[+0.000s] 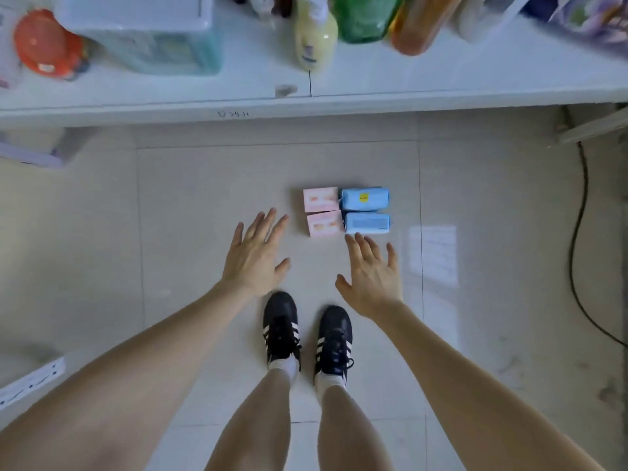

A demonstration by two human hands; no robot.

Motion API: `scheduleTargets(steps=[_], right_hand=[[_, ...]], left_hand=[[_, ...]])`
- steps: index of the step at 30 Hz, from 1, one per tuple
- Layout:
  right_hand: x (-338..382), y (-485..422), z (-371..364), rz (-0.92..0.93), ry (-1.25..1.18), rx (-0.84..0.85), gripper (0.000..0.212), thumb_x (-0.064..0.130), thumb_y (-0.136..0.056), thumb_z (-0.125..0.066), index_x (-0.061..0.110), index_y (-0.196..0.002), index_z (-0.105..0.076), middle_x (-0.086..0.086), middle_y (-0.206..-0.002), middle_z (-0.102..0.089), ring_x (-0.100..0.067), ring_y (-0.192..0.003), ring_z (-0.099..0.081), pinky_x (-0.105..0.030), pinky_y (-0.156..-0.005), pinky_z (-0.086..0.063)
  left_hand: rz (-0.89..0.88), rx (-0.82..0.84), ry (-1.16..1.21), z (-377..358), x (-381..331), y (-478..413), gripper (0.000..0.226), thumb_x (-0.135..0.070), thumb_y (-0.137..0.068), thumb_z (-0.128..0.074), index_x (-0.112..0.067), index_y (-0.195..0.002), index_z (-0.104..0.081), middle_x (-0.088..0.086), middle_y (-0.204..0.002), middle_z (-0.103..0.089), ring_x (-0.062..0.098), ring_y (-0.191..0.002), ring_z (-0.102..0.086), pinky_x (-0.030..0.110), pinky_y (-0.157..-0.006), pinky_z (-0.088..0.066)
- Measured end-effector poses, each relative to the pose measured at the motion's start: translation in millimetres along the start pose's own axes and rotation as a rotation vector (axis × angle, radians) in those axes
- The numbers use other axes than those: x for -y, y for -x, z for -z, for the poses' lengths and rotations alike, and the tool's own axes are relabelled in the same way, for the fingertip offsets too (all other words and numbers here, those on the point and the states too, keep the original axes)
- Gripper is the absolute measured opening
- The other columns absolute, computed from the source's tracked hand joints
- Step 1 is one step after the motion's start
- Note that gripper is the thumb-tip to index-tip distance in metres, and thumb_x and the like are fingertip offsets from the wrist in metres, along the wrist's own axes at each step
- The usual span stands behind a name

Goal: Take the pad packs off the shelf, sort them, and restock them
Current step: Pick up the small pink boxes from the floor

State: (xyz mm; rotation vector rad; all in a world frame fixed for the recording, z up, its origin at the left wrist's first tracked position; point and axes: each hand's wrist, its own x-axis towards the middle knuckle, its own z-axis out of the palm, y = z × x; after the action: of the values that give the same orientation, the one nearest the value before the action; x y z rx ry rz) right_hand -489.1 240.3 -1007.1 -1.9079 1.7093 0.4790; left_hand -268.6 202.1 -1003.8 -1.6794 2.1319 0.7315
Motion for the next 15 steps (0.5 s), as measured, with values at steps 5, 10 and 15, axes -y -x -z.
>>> scheduleTargets(steps=[5, 10, 15], right_hand=[[-7.1, -65.0, -58.4, 0.042, 0.006, -0.022, 0.076, 0.043, -0.091, -0.048, 0.015, -0.152, -0.013, -0.007, -0.160, -0.017, -0.022, -0.147, -0.016, -0.049, -0.117, -0.005], [-16.8, -122.3, -97.3, 0.049, 0.025, -0.064, 0.076, 0.040, -0.090, -0.051, 0.014, -0.152, -0.015, -0.006, -0.160, -0.017, -0.021, -0.147, -0.014, -0.047, -0.118, -0.002], [-21.5, -157.1, -127.5, 0.134, 0.132, -0.055, 0.081, 0.038, -0.089, -0.055, 0.010, -0.152, -0.013, -0.008, -0.159, -0.018, -0.022, -0.147, -0.014, -0.045, -0.118, 0.000]], left_hand=[[-0.040, -0.004, 0.005, -57.1, 27.6, -71.0, 0.076, -0.042, -0.093, -0.049, -0.022, -0.154, -0.008, 0.001, -0.163, -0.004, 0.021, -0.149, -0.006, 0.046, -0.119, -0.007], [-0.096, -0.019, -0.009, -96.4, 45.1, -133.5, 0.077, -0.038, -0.092, -0.053, -0.021, -0.154, -0.010, 0.002, -0.162, -0.009, 0.022, -0.148, -0.010, 0.046, -0.119, -0.012], [-0.162, -0.008, -0.044, -119.5, 50.9, -183.2, 0.075, -0.037, -0.093, -0.053, -0.022, -0.153, -0.010, 0.000, -0.162, -0.007, 0.021, -0.148, -0.010, 0.045, -0.119, -0.014]])
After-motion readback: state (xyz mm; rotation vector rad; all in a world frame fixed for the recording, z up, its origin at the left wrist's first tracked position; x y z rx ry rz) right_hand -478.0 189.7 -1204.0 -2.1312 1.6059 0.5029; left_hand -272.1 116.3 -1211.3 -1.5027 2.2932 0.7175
